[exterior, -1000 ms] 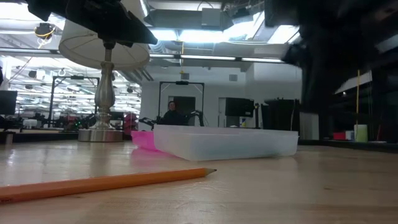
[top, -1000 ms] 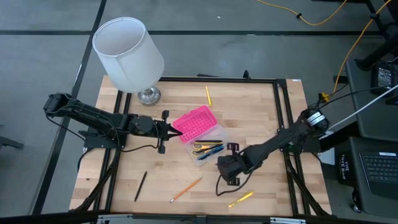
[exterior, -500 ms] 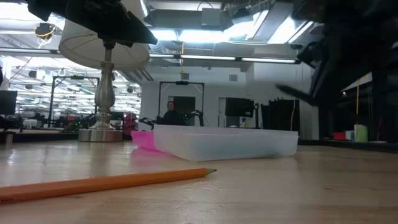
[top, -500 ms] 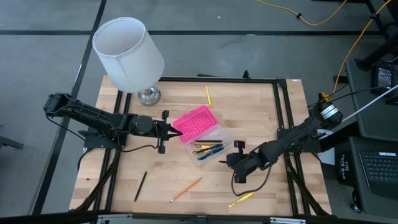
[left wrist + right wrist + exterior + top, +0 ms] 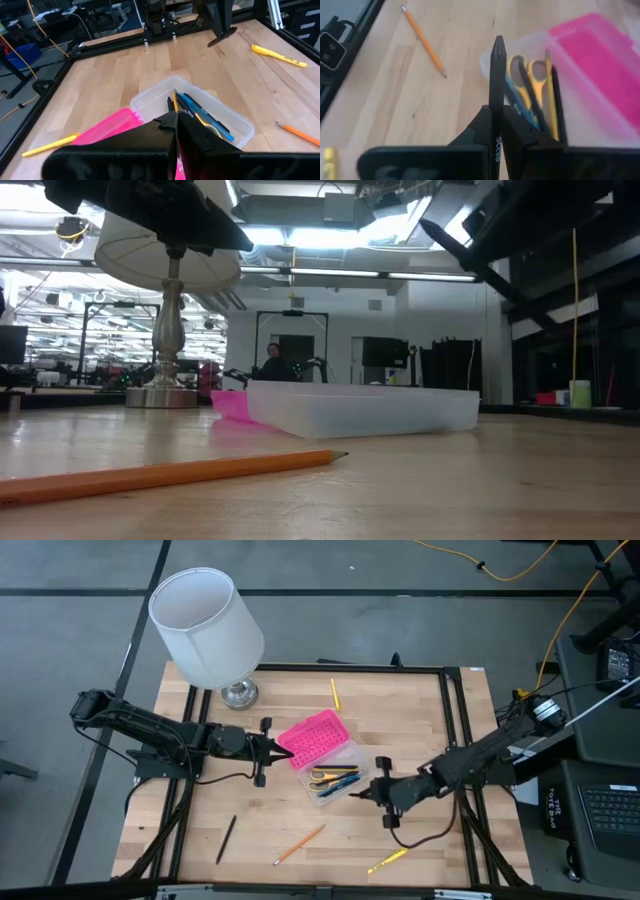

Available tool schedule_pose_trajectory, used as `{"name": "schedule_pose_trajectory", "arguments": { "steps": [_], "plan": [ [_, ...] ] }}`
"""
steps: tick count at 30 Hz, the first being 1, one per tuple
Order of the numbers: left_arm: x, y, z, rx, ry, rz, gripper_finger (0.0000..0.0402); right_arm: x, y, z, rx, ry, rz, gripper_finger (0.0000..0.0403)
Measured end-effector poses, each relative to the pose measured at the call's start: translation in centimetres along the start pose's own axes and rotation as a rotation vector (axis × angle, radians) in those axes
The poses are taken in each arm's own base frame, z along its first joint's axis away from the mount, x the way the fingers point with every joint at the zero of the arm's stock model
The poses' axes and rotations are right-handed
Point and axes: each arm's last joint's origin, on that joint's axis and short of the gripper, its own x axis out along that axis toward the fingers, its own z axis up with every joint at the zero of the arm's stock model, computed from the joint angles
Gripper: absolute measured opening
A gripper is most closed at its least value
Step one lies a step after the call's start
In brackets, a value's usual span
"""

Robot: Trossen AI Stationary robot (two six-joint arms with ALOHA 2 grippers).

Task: Pick & place school supplies into a supply box
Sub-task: Put the black pen into the supply box

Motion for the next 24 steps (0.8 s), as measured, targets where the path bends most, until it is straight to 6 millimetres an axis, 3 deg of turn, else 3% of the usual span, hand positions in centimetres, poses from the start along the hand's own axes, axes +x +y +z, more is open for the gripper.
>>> {"name": "schedule_pose_trajectory", "arguments": {
  "steps": [7, 15, 24],
  "plan": [
    [0.0, 0.0, 0.0, 0.000, -0.002, 0.000, 0.0006, 0.7, -2.1, 0.9, -0.099, -0.021, 0.009, 0.0023],
    [0.0, 0.0, 0.0, 0.000, 0.000, 0.000, 0.0006, 0.8, -5.2, 3.4, -0.253, -0.071, 0.028, 0.0024],
    [0.0, 0.0, 0.0, 0.000, 0.000, 0.000, 0.0006, 2.1, -7.7, 3.1, -0.306, -0.013, -0.035, 0.0024]
  ]
}}
